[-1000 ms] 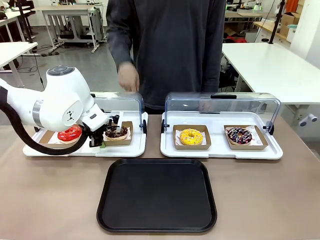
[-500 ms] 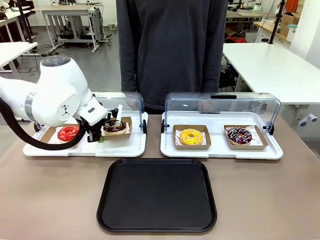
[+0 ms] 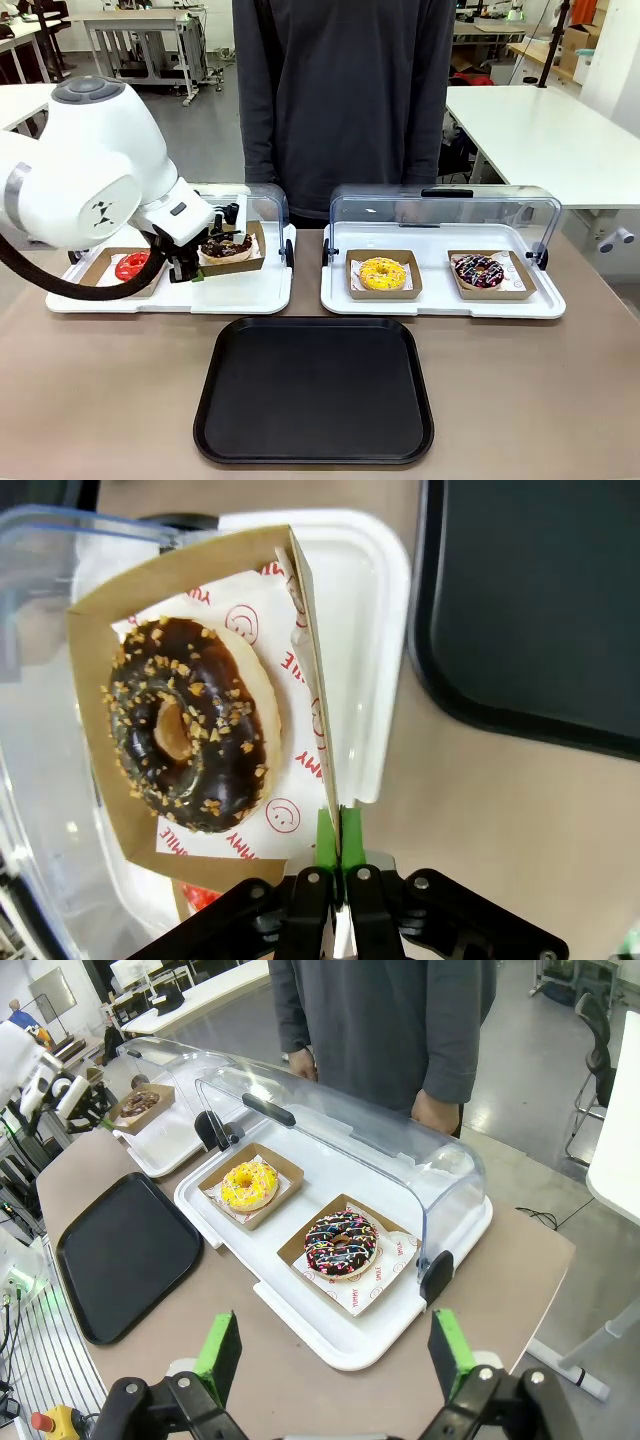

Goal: Move the second donut from the left to the tray.
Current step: Pick up the Paper togo box containing the Donut indicated by the person and place it on the Handle tray.

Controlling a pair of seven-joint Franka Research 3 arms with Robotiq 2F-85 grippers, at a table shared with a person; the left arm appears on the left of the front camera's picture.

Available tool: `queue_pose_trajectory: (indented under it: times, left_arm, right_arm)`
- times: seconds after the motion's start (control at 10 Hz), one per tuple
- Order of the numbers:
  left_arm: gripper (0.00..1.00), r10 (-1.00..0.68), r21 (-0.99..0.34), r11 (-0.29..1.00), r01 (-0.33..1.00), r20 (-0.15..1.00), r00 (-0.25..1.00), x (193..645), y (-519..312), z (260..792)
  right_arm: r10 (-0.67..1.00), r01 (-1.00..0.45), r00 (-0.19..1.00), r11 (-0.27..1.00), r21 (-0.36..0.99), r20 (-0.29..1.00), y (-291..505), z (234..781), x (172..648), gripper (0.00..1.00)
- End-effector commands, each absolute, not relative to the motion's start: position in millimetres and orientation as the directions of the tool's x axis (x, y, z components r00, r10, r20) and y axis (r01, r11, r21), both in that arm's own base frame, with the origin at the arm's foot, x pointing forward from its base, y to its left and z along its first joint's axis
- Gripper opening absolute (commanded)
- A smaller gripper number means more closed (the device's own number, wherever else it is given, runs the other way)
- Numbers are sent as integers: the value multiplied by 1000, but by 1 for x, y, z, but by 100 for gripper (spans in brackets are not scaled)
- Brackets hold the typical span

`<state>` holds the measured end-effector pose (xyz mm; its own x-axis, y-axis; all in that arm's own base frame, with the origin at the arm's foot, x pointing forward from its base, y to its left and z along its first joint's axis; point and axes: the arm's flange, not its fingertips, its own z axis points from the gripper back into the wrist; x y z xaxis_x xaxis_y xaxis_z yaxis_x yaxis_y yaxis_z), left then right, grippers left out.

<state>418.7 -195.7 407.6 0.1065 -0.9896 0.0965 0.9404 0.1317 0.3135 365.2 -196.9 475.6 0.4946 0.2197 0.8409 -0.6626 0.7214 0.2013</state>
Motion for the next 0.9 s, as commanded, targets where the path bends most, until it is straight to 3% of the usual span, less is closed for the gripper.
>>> queue_pose_trajectory:
  times: [0.0, 0.4, 0.8]
  left_arm:
    - [1, -981, 322, 191, 927, 101, 168, 385, -198, 417]
    - [1, -975, 275, 181, 944, 176, 136, 318, -229, 426]
    - [1, -973, 244, 155, 957, 206, 104, 289, -271, 392]
  right_arm:
    - [211, -674, 460, 716, 184, 862, -198, 475, 369, 100]
    - [211, -674, 460, 716, 184, 862, -198, 475, 369, 100]
    - [211, -674, 460, 716, 184, 862, -198, 475, 369, 100]
